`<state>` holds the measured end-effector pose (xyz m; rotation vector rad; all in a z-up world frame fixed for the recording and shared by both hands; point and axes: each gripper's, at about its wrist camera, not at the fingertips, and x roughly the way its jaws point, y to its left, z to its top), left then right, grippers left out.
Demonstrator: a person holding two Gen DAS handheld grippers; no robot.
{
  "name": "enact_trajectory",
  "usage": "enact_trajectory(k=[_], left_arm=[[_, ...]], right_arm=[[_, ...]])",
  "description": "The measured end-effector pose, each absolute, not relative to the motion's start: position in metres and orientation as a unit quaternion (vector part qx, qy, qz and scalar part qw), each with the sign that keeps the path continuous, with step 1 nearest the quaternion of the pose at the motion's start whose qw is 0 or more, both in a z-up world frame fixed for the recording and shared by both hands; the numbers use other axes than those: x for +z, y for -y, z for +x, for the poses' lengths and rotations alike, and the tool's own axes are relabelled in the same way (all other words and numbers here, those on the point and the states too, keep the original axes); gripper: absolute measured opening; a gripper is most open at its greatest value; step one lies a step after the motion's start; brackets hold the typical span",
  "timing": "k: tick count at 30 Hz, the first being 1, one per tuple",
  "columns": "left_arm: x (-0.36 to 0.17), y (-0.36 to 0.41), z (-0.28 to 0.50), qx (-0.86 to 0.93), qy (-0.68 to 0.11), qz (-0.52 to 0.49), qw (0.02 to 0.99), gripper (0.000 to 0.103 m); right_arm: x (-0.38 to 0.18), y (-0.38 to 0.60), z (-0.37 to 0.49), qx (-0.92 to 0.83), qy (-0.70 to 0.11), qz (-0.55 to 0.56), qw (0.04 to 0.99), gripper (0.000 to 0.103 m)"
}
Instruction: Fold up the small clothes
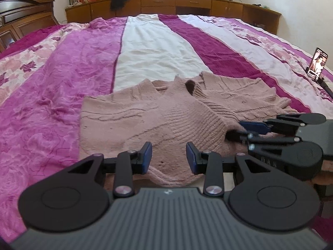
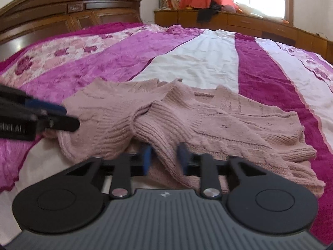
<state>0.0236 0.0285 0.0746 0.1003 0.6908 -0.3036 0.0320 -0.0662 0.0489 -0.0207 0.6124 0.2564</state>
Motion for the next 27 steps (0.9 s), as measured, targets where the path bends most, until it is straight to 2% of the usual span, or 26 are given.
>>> enact_trajectory(k=[2,4,6,19,25,26,27], left_arm=[[0.072,-0.024,0.023,-0.155,-0.341,0.048,0.926,0.040],[0.071,-0.020,0.022,-0.162,-0.339,0.050,0.926,0.051],[0.070,-0.015,0.020,-0.165,-0.335,0.055,0.926,0.053],[0.043,0.014,0.026,-0.170,-0.331,0.110,0.922,0.053],[0.032,0.025,0.024,-0.151,-0.296,0.147,0.932,0.055],[0.031,0.026,0.022,-0.149,-0.287,0.155,0.934,0.054],[0.031,0.026,0.020,-0.147,-0.280,0.163,0.935,0.045]], right_arm=[[0.049,0.071,0.034,0.121,-0.300,0.005,0.946,0.015],[0.049,0.078,0.036,0.121,-0.302,0.026,0.945,0.013],[0.048,0.082,0.037,0.122,-0.305,0.041,0.944,0.012],[0.049,0.091,0.038,0.124,-0.307,0.078,0.940,0.012],[0.052,0.092,0.037,0.122,-0.302,0.075,0.942,0.012],[0.053,0.092,0.036,0.121,-0.301,0.074,0.943,0.011],[0.054,0.092,0.036,0.120,-0.298,0.072,0.944,0.011]])
